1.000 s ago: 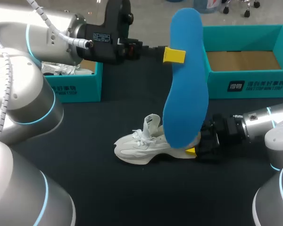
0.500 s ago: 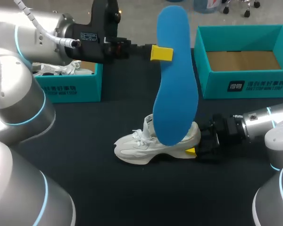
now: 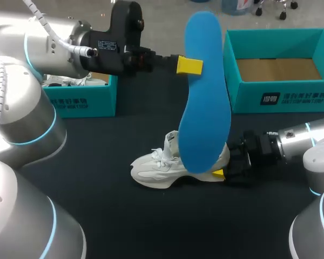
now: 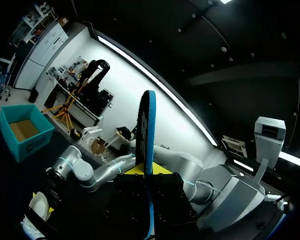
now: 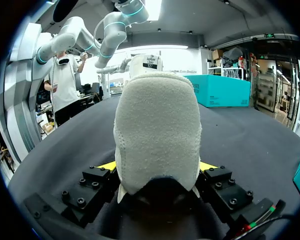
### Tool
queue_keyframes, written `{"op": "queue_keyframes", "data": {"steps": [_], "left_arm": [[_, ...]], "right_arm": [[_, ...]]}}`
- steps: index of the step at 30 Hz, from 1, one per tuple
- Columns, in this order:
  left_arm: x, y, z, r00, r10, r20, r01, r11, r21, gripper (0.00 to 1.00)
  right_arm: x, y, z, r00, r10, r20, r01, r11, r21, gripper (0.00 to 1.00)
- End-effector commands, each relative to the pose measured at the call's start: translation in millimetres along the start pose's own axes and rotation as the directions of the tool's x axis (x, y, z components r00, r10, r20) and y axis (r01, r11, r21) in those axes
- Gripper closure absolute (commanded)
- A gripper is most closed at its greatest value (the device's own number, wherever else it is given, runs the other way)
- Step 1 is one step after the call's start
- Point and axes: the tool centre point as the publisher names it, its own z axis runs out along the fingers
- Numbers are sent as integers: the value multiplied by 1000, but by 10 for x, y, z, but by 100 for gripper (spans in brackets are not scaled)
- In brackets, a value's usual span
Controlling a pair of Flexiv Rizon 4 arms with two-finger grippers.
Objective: Take the shoe out of the shoebox, open the shoe tongue, remove and reinsert the insole, then place the shoe into the shoebox
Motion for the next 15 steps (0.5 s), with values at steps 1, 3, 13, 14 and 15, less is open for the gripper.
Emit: {"op": "queue_keyframes", "data": {"steps": [1,3,13,14,15], "left_arm": [[-6,-12,16,1000,0,-1,0,1000,-1,100],[-6,-12,16,1000,0,-1,0,1000,-1,100],[-6,-12,16,1000,0,-1,0,1000,-1,100],[-6,-12,16,1000,0,-1,0,1000,-1,100],[-6,-12,16,1000,0,-1,0,1000,-1,100]], "right_arm": [[-12,-35,42,1000,1,0,-1,1000,1,100],[-12,-35,42,1000,1,0,-1,1000,1,100],[-12,-35,42,1000,1,0,-1,1000,1,60],[-12,-35,42,1000,1,0,-1,1000,1,21],[-12,-35,42,1000,1,0,-1,1000,1,0]]}}
